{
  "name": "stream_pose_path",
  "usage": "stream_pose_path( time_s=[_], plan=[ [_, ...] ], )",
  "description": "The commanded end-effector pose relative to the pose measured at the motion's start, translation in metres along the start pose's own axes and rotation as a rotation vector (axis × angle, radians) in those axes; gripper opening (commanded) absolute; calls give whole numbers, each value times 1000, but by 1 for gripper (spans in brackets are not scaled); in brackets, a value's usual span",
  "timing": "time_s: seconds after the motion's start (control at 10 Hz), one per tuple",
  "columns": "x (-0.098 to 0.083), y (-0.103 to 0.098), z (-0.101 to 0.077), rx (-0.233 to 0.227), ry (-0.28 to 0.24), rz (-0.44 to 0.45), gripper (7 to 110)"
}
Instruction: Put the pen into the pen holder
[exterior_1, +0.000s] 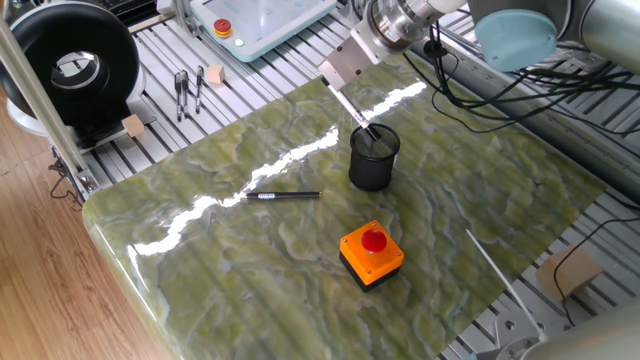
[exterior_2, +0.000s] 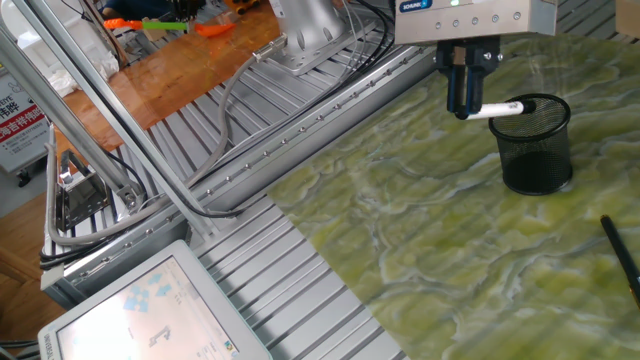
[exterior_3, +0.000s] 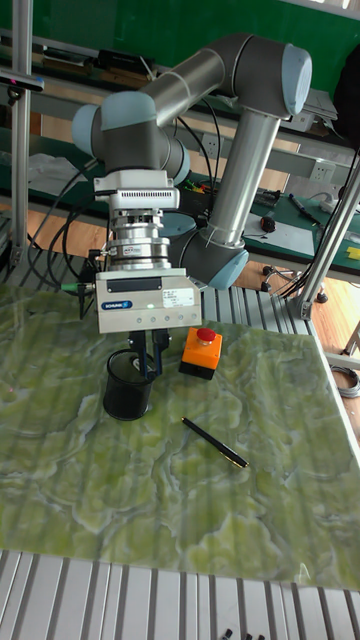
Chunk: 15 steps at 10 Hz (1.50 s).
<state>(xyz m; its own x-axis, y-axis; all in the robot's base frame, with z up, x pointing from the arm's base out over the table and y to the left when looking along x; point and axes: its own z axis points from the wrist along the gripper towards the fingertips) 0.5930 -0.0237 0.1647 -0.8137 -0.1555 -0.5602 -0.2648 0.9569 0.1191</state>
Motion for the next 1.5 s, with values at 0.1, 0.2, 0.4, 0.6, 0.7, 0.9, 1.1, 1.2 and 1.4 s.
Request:
stream_pose_path(
  time_s=[0.1, 0.2, 0.4, 0.6, 0.7, 0.9, 1.1, 1.2, 1.4],
  plan=[
    [2, 1, -2, -12, 4, 21, 7],
    [3, -2, -1, -3, 8, 23, 7],
    [-5, -3, 0, 0, -22, 15, 7],
    [-12, 0, 1, -14, -47, 12, 7],
    [-10, -1, 2, -15, -46, 12, 7],
    [-7, -1, 5, -20, -51, 10, 7],
    [-2, -5, 6, -8, -34, 7, 7],
    [-1, -5, 6, -4, -33, 1, 7],
    [-1, -4, 6, -9, -34, -5, 7]
  ],
)
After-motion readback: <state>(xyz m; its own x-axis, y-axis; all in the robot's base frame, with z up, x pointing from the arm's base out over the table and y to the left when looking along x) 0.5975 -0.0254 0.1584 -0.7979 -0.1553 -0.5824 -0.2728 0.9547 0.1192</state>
